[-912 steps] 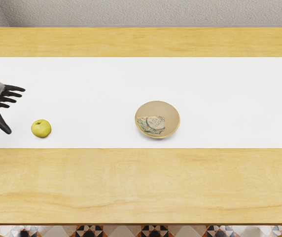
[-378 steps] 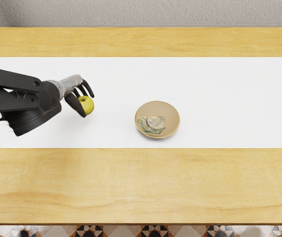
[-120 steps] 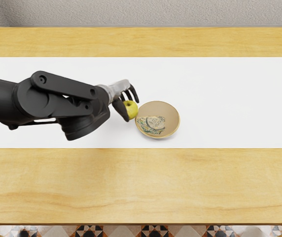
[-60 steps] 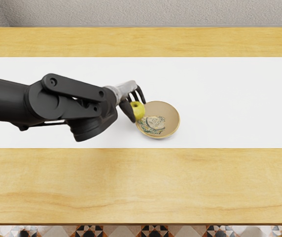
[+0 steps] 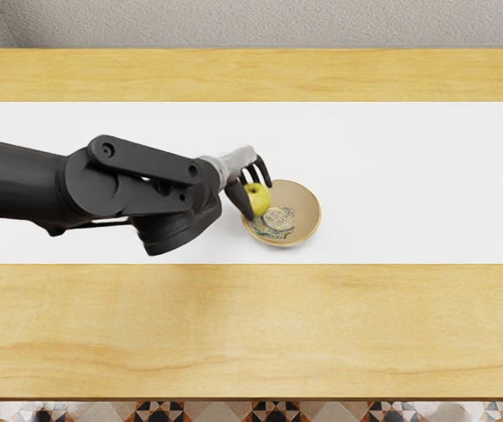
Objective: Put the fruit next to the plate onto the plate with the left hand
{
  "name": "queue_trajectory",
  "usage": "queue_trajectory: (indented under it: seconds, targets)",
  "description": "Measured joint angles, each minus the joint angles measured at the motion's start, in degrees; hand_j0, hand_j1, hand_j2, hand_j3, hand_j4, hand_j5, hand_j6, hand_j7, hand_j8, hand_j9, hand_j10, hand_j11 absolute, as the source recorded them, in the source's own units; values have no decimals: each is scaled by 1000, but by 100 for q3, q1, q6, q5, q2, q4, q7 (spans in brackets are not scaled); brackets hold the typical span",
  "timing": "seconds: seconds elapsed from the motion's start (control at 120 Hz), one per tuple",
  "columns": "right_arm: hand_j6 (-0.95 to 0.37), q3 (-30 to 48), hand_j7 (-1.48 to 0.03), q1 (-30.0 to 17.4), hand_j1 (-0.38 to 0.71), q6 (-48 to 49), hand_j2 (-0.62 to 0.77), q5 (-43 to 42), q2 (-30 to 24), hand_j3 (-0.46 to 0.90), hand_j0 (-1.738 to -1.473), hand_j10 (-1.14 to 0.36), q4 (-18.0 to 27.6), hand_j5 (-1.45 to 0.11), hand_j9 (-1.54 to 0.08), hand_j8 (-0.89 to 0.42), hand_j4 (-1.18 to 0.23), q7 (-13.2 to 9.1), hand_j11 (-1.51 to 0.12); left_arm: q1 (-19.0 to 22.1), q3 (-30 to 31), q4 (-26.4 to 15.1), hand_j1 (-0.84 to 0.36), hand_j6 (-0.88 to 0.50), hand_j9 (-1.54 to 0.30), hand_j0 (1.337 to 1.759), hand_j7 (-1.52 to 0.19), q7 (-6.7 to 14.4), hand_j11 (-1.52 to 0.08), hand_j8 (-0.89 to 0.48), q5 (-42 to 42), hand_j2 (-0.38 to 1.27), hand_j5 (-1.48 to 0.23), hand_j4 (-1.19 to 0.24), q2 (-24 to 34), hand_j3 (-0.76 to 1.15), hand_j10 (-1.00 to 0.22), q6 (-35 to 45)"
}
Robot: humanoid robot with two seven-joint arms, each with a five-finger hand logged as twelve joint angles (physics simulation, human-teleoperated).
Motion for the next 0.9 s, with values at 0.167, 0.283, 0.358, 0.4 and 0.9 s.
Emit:
queue_trajectory:
  seconds: [0.167,0.283,0.358,0.4,0.9]
  targets:
    - [0,0,0,1,-349,1,0,0,0,0,-1658,0,1,0,0,0,0,0,0,81,-9,112,-302,-479,-762,1658,-758,-7,-762,-506,-1,294,-764,-581,-84,0,-583,-1]
    - [0,0,0,1,-349,1,0,0,0,0,-1658,0,0,0,0,0,0,0,0,130,-11,184,-299,-483,-759,1658,-756,-10,-759,-505,2,304,-761,-580,-111,0,-581,-1]
    - [0,0,0,1,-349,1,0,0,0,0,-1658,0,0,0,0,0,0,0,0,125,-13,219,-298,-482,-756,1658,-755,-13,-756,-506,3,293,-758,-580,-177,0,-581,1]
    - [0,0,0,1,-349,0,0,0,0,0,-1658,0,-1,0,0,0,0,0,0,118,-14,229,-297,-483,-755,1658,-754,-16,-755,-511,3,302,-759,-577,-189,0,-579,-1]
    - [0,0,0,0,-349,2,0,0,0,0,-1658,0,0,0,0,0,0,0,0,168,-133,374,-276,-500,-720,1658,-719,-68,-720,-517,33,263,-723,-553,-368,0,-554,1]
